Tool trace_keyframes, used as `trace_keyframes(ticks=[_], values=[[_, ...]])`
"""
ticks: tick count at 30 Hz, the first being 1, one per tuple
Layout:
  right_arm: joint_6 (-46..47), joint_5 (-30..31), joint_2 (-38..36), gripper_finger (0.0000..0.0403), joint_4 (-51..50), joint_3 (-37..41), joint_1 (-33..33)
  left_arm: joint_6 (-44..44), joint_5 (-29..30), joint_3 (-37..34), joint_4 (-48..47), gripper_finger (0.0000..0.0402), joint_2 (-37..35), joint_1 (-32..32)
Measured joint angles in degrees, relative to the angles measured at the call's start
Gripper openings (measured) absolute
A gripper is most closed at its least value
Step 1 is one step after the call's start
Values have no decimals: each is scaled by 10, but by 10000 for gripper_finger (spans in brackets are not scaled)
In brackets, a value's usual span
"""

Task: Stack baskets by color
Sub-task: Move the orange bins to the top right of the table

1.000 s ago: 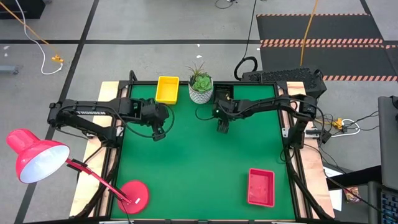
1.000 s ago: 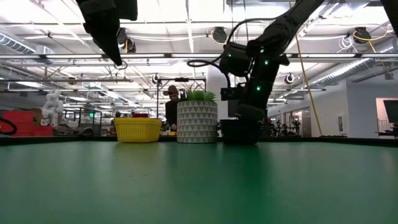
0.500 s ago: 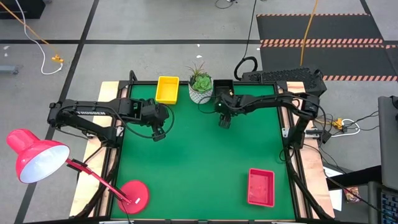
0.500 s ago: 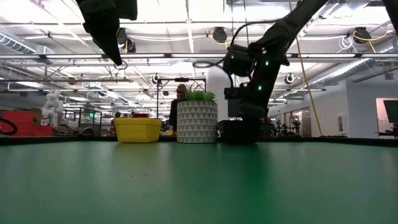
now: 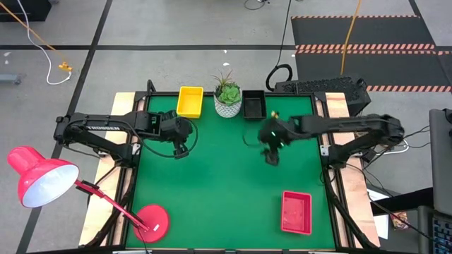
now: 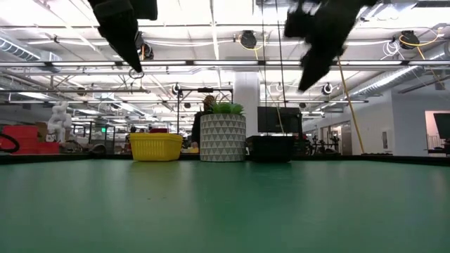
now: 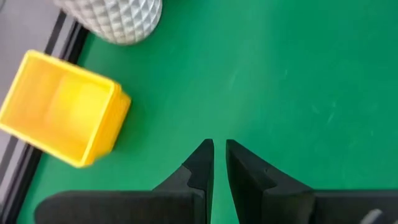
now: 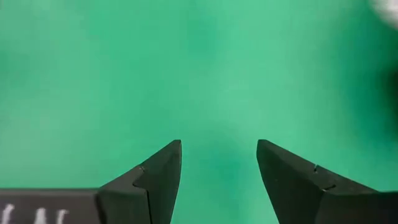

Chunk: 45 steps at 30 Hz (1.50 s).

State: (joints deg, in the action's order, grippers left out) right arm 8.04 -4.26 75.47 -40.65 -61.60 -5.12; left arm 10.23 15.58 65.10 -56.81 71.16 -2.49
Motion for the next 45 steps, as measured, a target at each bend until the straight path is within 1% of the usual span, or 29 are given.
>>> trace_keyframes(ticks=[2,5,8,11,15,17,20,23,26,30,35,41,45], values=[[28,-19,-30,203,-14,0,57,-18,0,0,17,46,0,-1],[106,-19,-56,203,-21,0,145,-40,1,0,45,46,0,-4],[201,-3,-55,203,-21,0,229,-59,1,0,62,46,0,-11],[271,22,-32,199,-20,-1,309,-77,1,0,76,46,0,-21],[362,58,1,172,-43,-19,379,-98,0,0,88,46,0,-38],[407,59,10,153,-61,-23,402,-104,0,0,95,46,0,-44],[464,52,18,125,-61,-24,433,-113,-3,0,99,46,0,-51],[526,12,26,103,-62,-24,457,-115,-5,0,100,46,0,-52],[587,-14,36,85,-67,-12,476,-115,-6,0,100,46,0,-52],[617,-34,45,54,-74,25,486,-113,-6,0,103,46,0,-52],[602,-56,47,6,-38,94,478,-112,-7,0,104,46,0,-52],[562,-63,47,8,-2,170,450,-110,-7,0,104,46,0,-52],[522,-72,44,2,2,203,420,-101,-7,0,104,46,0,-52]])
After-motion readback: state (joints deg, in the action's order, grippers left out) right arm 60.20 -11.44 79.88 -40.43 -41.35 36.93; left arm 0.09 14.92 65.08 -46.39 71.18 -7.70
